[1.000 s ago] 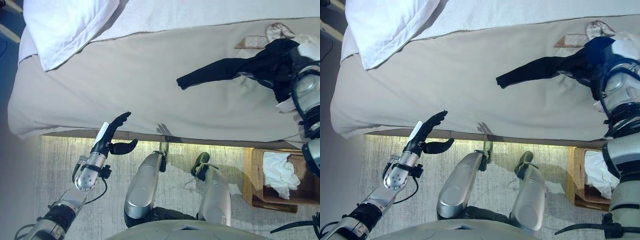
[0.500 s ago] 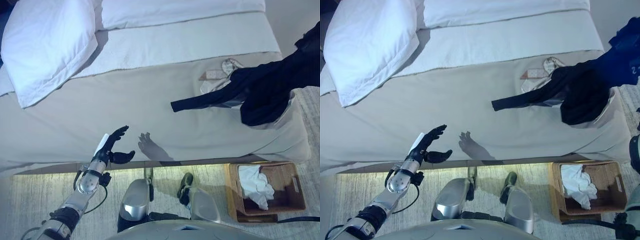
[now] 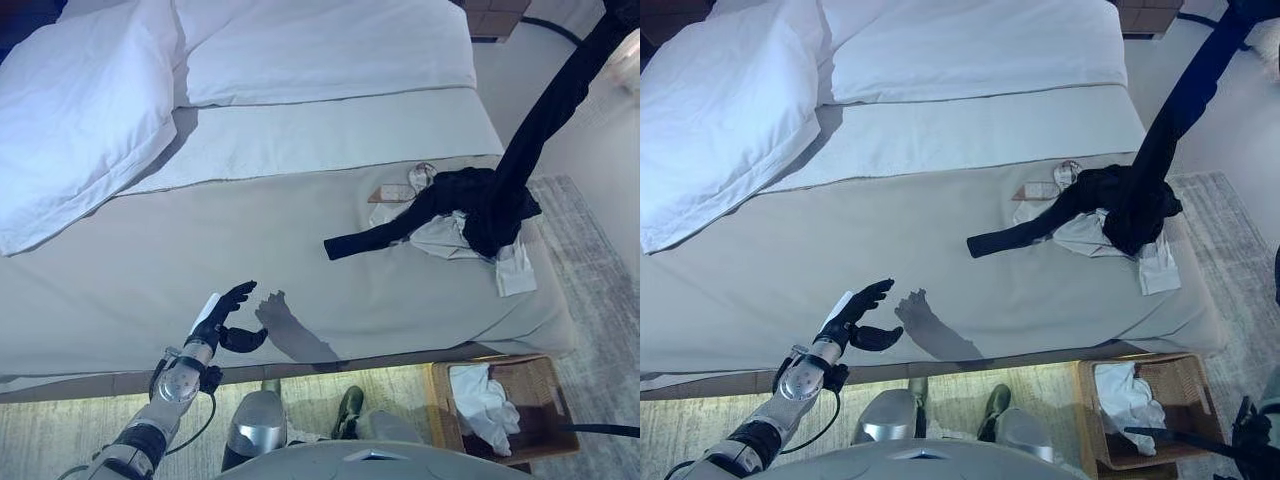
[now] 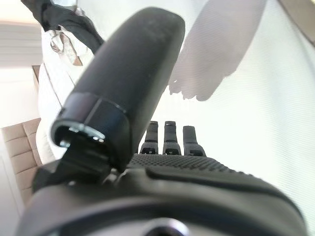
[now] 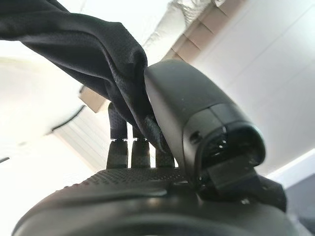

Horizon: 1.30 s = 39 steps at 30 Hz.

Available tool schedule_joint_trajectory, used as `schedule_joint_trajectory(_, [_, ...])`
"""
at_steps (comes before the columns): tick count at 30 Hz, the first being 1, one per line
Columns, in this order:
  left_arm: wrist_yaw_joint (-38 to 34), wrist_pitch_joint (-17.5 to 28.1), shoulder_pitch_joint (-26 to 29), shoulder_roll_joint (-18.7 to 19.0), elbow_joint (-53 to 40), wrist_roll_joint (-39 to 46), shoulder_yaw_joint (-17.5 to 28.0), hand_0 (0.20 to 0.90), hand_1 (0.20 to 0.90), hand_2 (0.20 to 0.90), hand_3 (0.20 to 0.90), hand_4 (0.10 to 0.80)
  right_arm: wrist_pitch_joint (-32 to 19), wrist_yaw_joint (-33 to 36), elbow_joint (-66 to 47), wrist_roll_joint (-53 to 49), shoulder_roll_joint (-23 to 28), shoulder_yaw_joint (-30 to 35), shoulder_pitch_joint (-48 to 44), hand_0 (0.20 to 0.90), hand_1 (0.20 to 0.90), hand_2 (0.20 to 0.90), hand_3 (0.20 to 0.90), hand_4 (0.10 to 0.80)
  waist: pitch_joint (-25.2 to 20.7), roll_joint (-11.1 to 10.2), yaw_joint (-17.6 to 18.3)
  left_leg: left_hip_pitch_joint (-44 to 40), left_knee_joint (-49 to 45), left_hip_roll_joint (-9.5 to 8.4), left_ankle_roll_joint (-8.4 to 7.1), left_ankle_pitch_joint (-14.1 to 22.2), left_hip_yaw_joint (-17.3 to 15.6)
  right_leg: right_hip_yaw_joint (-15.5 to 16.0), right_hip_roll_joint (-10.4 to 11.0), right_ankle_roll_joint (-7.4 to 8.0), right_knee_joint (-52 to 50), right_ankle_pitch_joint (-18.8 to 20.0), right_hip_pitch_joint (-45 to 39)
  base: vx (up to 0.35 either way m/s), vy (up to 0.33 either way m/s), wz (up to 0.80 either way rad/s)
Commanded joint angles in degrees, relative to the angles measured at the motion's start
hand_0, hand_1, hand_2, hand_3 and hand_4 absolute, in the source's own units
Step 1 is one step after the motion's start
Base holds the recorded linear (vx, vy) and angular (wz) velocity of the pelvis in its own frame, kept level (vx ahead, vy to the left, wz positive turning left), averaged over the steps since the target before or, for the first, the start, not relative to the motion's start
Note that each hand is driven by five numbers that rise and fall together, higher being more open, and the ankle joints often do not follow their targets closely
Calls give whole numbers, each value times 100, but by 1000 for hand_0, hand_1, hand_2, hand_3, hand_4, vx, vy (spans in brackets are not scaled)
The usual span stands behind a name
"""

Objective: Pick up the clothes from the bed and place them into the basket

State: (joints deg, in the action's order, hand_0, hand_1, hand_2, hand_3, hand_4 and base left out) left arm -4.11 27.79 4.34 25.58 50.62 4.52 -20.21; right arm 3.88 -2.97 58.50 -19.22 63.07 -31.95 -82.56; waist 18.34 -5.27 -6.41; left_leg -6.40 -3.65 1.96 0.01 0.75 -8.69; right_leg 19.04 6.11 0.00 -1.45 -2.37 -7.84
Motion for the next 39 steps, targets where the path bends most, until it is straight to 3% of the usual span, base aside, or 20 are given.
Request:
schedule_joint_trajectory(1, [-81,540,-85,73,127,-16,-155,900,900,900,900,800,-533,569,-359,-89,542,-609,-760,300,300,300,200,100,-1264,-147,51,180,20,294,-364,237,-76,-84,141,281,-579,-295,234,-23,-3,-11])
schedule_joint_trajectory(22, [-203,588,208,219,653,-133,-237,900,900,900,900,800,-191,1496,-871,-754,2004,-1322,-1858,300,300,300,200,100,-1651,-204,1059,-120,453,338,-294,168,-668,-819,-62,460,-363,-70,452,-19,8,-23])
schedule_joint_trajectory(28, [-206,636,250,259,782,-191,-303,900,900,900,900,800,-203,1615,-843,-825,2382,-1851,-2512,300,300,300,200,100,-1744,-230,1316,-157,444,320,-255,210,-759,-1101,-134,485,-340,-5,549,5,-2,-26])
schedule_joint_trajectory(39, [-178,774,233,225,955,-303,-390,900,900,900,900,800,-326,1672,-440,-514,2784,-2823,-3604,300,300,300,200,100,-1820,-226,1525,-161,471,320,-259,211,-829,-1339,-210,518,-288,84,660,2,-16,-10])
